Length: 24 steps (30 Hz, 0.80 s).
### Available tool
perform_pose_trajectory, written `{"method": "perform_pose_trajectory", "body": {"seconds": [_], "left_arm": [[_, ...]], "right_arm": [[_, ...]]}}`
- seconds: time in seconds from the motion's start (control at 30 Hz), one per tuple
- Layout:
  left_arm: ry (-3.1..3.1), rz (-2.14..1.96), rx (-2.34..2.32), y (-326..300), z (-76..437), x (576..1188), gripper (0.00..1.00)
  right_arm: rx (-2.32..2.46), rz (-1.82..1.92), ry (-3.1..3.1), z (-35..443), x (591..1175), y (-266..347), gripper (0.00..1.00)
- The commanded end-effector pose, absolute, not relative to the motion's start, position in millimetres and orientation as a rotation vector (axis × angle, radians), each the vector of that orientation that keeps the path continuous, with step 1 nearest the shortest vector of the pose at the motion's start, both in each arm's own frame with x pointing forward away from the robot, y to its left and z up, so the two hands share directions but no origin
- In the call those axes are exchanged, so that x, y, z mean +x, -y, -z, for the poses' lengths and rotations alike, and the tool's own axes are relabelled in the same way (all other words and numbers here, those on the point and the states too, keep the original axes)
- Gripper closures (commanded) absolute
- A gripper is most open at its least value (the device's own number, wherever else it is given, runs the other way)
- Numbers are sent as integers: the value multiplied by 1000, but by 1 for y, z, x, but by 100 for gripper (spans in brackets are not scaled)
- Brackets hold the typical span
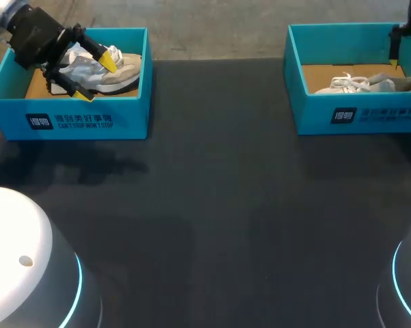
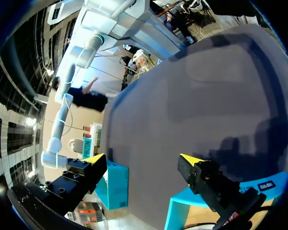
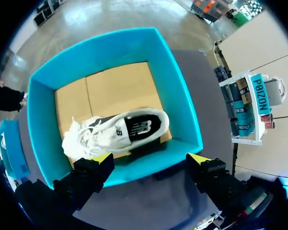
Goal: Take the shoe out of the shoebox, open the shoe tongue, remove and reinsert the insole, then place the shoe into the shoebox
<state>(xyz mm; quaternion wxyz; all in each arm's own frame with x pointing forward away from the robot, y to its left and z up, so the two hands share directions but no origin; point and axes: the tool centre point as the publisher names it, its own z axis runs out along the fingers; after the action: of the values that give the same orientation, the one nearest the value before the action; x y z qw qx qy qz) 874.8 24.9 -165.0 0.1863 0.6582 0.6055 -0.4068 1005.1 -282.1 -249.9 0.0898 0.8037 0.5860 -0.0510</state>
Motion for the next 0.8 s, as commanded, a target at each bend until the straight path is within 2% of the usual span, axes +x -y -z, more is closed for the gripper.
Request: {"method": "perform_pose_trajectory", "body": {"seconds": [0.03,0.8], "left_arm": [[-1706,1144,1855,-25,165,875,0],[-1706,1144,1855,-25,165,875,0]], "right_arm": [[2309,38,-1720,235,989,277,0],[2232,-17,-1877,214,924,223,0]]}}
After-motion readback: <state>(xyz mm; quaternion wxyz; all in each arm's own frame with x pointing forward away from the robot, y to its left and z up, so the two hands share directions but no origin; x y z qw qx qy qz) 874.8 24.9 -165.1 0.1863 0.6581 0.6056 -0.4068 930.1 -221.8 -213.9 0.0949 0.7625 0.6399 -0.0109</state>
